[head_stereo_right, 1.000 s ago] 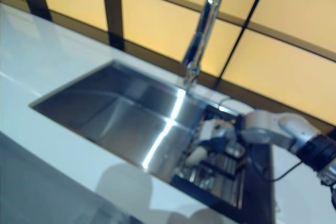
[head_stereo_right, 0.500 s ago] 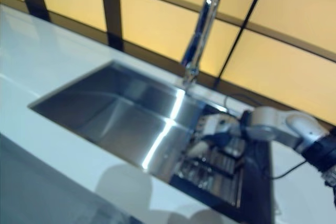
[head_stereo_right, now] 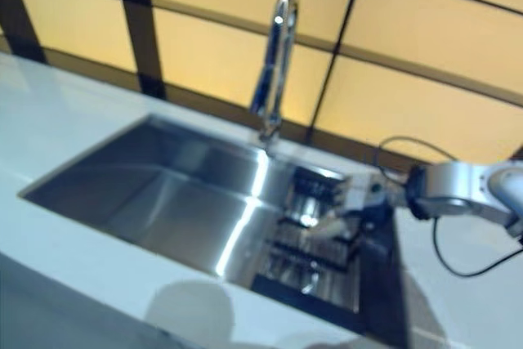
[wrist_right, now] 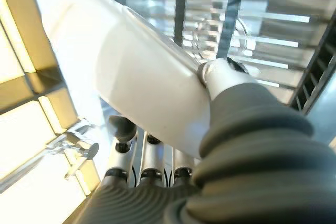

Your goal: Take plates into dishwasher

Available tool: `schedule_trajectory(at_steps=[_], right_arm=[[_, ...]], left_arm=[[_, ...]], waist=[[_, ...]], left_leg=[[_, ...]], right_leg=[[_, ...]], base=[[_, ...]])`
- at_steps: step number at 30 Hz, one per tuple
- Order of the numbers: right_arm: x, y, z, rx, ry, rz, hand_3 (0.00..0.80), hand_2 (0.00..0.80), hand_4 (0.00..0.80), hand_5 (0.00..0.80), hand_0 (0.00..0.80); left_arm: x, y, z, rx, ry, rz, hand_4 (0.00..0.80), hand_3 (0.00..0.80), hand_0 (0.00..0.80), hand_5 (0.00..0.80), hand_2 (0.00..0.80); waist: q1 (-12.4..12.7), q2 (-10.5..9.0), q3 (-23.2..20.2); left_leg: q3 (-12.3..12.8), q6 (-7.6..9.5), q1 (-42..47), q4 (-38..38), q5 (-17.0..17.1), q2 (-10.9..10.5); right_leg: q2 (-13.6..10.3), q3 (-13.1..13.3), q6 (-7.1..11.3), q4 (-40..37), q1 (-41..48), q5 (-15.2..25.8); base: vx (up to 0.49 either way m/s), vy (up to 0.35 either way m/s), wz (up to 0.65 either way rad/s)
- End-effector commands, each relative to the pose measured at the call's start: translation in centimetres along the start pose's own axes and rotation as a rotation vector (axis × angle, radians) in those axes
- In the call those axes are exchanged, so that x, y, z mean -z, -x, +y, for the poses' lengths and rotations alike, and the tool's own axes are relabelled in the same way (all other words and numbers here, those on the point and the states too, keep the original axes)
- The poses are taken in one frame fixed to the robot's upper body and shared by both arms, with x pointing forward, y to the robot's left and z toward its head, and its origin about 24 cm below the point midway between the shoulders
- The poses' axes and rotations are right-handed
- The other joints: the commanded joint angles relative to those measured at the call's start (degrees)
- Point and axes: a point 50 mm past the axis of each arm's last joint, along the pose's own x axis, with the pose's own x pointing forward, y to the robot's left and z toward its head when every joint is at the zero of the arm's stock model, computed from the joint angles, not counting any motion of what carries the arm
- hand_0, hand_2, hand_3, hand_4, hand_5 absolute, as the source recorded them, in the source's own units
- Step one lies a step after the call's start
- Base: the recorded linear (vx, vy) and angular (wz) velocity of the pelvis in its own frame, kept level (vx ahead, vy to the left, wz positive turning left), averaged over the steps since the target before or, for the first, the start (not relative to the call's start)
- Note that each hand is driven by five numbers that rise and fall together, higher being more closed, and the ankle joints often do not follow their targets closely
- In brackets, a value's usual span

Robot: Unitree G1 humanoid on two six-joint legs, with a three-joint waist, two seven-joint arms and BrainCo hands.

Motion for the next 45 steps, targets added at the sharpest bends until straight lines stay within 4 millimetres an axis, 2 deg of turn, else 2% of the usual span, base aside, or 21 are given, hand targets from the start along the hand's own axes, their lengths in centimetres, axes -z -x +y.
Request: schedule_trajectory(at_steps=[1,7,10,11,12,15,18,22,27,30,32,35,37,38,42,45], right_arm=[[1.5,1.7,-1.0,0.009,0.079,0.073,0.8,0.8,0.8,0.8,0.8],[3.3,3.5,-1.4,0.025,0.127,0.187,0.8,0.8,0.8,0.8,0.8],[4.7,4.9,-1.9,0.085,0.137,0.288,0.8,0.8,0.8,0.8,0.8],[5.7,5.9,-2.2,0.146,0.131,0.375,0.8,0.8,0.8,0.8,0.8],[5.8,6.0,-2.2,0.151,0.131,0.382,0.8,0.8,0.8,0.8,0.8],[7.7,8.0,-2.6,0.297,0.053,0.56,0.8,0.8,0.8,0.8,0.8],[8.3,9.2,-2.2,0.381,-0.008,0.653,0.8,0.8,0.8,0.8,0.8],[9.1,11.7,-1.1,0.629,-0.274,0.814,0.8,0.8,0.8,0.8,0.8],[9.4,13.7,1.0,0.929,-0.693,0.891,0.8,0.8,0.8,0.8,0.8],[9.6,13.5,2.4,1.105,-0.966,0.859,0.8,0.8,0.8,0.8,0.8],[9.5,12.4,3.1,1.22,-1.142,0.806,0.8,0.8,0.8,0.8,0.8],[9.0,10.3,4.4,1.396,-1.417,0.689,0.8,0.8,0.8,0.8,0.8],[8.2,8.3,4.7,1.518,-1.6,0.559,0.8,0.8,0.8,0.8,0.8],[7.5,6.7,4.7,1.577,-1.717,0.457,0.8,0.8,0.8,0.8,0.8],[6.2,4.4,3.7,1.635,-1.831,0.287,0.8,0.8,0.8,0.8,0.8],[5.5,3.6,3.5,1.689,-1.926,0.197,0.8,0.8,0.8,0.8,0.8]], left_arm=[[0.2,0.1,1.0,-0.024,-0.017,-0.005,0.0,0.0,0.0,0.0,0.0],[0.7,0.2,0.9,-0.035,0.004,0.015,0.0,0.0,0.0,0.0,0.0],[0.9,0.2,1.0,-0.04,0.012,0.029,0.0,0.0,0.0,0.0,0.0],[1.0,0.2,1.0,-0.042,0.018,0.033,0.0,0.0,0.0,0.0,0.0],[1.0,0.2,1.0,-0.043,0.019,0.033,0.0,0.0,0.0,0.0,0.0],[0.9,0.1,0.5,-0.037,0.038,0.026,0.0,0.0,0.0,0.0,0.0],[0.6,0.1,0.3,-0.033,0.044,0.017,0.0,0.0,0.0,0.0,0.0],[0.0,0.0,0.5,-0.031,0.048,0.002,0.0,0.0,0.0,0.0,0.0],[-0.4,-0.2,0.7,-0.027,0.028,-0.002,0.0,0.0,0.0,0.0,0.0],[-0.6,-0.3,0.5,-0.019,0.02,-0.005,0.0,0.0,0.0,0.0,0.0],[-0.6,-0.3,0.4,-0.013,0.021,-0.008,0.0,0.0,0.0,0.0,0.0],[-0.8,-0.5,0.0,-0.001,0.022,-0.012,0.0,0.0,0.0,0.0,0.0],[-0.9,-0.6,-0.2,0.006,0.024,-0.015,0.0,0.0,0.0,0.0,0.0],[-1.0,-0.6,-0.5,0.012,0.028,-0.017,0.0,0.0,0.0,0.0,0.0],[-0.7,-0.7,-0.9,0.02,0.03,-0.009,0.0,0.0,0.0,0.0,0.0],[0.0,-0.6,-1.3,0.031,0.018,0.009,0.0,0.0,0.0,0.0,0.0]], waist=[[-0.16,-2.78,-2.66],[-1.08,-3.3,-3.54],[-1.86,-3.43,-3.92],[-2.37,-3.33,-4.03],[-2.39,-3.34,-4.03],[-3.4,-2.35,-4.1],[-3.93,-1.62,-3.92],[-4.77,-0.38,-3.51],[-4.98,0.76,-3.03],[-5.03,1.42,-2.81],[-5.28,1.89,-2.55],[-5.8,2.64,-2.18],[-6.29,2.94,-1.87],[-6.62,3.23,-1.7],[-7.47,3.32,-1.81],[-8.0,3.17,-2.16]], left_leg=[[1.81,2.35,1.11,-0.15,-2.85,-1.76],[2.87,2.66,1.46,-0.15,-3.17,-2.11],[3.51,2.92,1.54,0.06,-3.43,-2.32],[3.78,3.22,1.59,0.21,-3.66,-2.58],[3.82,3.25,1.61,0.22,-3.69,-2.6],[4.34,3.85,1.64,0.55,-4.12,-3.07],[4.56,4.23,1.67,0.74,-4.4,-3.39],[4.82,4.98,1.55,1.11,-4.86,-4.03],[4.82,5.6,1.33,1.77,-5.52,-4.68],[4.88,5.98,1.14,2.68,-6.16,-5.0],[5.06,6.25,1.05,3.38,-6.6,-5.26],[5.05,6.71,1.28,3.75,-7.04,-5.64],[5.18,7.01,1.74,3.65,-7.32,-6.02],[5.26,7.17,2.01,3.47,-7.43,-6.26],[5.54,7.39,2.29,2.8,-7.34,-6.68],[5.94,7.39,2.45,2.33,-7.34,-6.73]], right_leg=[[-1.41,1.28,3.36,1.4,1.09,0.8],[-1.66,2.2,3.8,1.09,0.94,1.36],[-1.91,2.87,4.11,1.34,0.54,1.63],[-2.08,3.42,4.29,1.61,0.17,1.81],[-2.1,3.47,4.3,1.64,0.14,1.81],[-2.62,4.42,4.75,2.17,-0.48,2.06],[-3.12,4.9,5.18,2.58,-0.95,2.32],[-4.06,5.86,6.03,3.53,-2.2,2.86],[-5.01,6.54,6.78,4.4,-3.45,3.5],[-5.53,6.9,6.9,4.73,-3.82,3.66],[-5.88,7.15,6.93,5.0,-4.0,3.76],[-6.31,7.53,7.04,5.45,-4.46,4.1],[-6.84,7.74,7.37,6.29,-5.32,4.9],[-7.26,7.96,7.39,6.76,-5.82,5.49],[-7.93,8.98,7.44,7.61,-7.05,6.81],[-8.04,9.38,7.5,7.12,-7.47,7.28]], base=[[-0.005,0.067,-0.21],[-0.019,0.055,-0.12],[-0.028,0.05,-0.11],[-0.025,0.043,-0.18],[-0.035,0.072,-0.26],[-0.029,0.063,-0.17],[-0.04,0.068,-0.08],[-0.051,0.068,-0.13],[-0.043,0.054,-0.07],[-0.038,0.07,-0.15],[-0.037,0.091,-0.09],[-0.029,0.096,-0.07],[-0.03,0.13,-0.03],[-0.03,0.11,-0.09],[-0.018,0.107,-0.24],[0.013,0.068,-0.2]])
